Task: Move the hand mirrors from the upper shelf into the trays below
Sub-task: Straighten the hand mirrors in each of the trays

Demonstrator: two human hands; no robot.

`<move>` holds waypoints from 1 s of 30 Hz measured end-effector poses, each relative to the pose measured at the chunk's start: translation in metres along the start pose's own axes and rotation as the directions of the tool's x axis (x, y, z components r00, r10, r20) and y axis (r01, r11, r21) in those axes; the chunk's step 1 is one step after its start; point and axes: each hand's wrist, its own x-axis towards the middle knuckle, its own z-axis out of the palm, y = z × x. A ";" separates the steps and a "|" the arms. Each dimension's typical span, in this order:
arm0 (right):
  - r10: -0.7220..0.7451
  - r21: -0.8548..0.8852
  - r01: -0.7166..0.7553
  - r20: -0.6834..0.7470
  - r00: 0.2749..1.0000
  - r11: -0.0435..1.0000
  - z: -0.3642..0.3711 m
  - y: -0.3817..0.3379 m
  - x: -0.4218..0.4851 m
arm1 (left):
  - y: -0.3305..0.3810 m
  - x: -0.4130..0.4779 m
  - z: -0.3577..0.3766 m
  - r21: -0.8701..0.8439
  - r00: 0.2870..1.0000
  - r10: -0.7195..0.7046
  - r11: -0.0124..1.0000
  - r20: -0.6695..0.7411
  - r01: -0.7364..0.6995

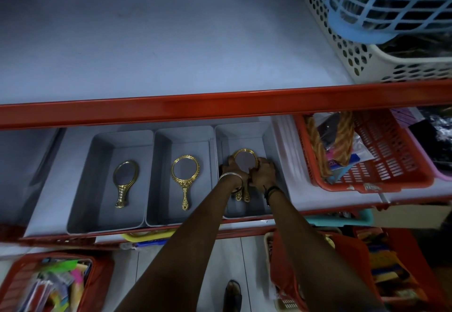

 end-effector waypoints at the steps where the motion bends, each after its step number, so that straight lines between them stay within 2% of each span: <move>1: 0.023 0.056 -0.025 0.024 0.999 0.998 0.006 0.013 0.014 | -0.001 0.001 0.000 -0.011 1.000 0.011 1.000 -0.007 -0.011; 4: 0.041 0.106 -0.044 0.030 0.999 0.993 0.010 0.026 0.023 | -0.003 0.002 0.003 -0.028 0.998 0.043 0.999 -0.043 -0.044; 9: -0.070 0.055 0.072 -0.032 0.997 0.996 -0.016 -0.015 -0.027 | -0.004 0.001 0.005 -0.136 0.998 0.039 0.990 -0.057 -0.046; 13: -0.074 0.064 0.078 -0.061 0.995 0.995 -0.019 -0.017 -0.031 | -0.006 0.005 0.006 0.075 0.976 0.122 0.991 -0.181 -0.110; 17: -0.093 0.049 0.096 -0.061 0.994 0.994 -0.019 -0.020 -0.033 | -0.007 0.004 0.007 0.107 0.942 0.156 0.986 -0.299 -0.129; 23: -0.116 0.001 0.117 -0.070 0.991 0.993 -0.018 -0.018 -0.031 | -0.009 0.003 0.007 0.178 0.930 0.205 0.972 -0.307 -0.155; 30: -0.112 -0.007 0.112 -0.062 0.992 0.994 -0.018 -0.017 -0.032 | -0.012 0.003 0.010 0.151 0.924 0.194 0.977 -0.329 -0.151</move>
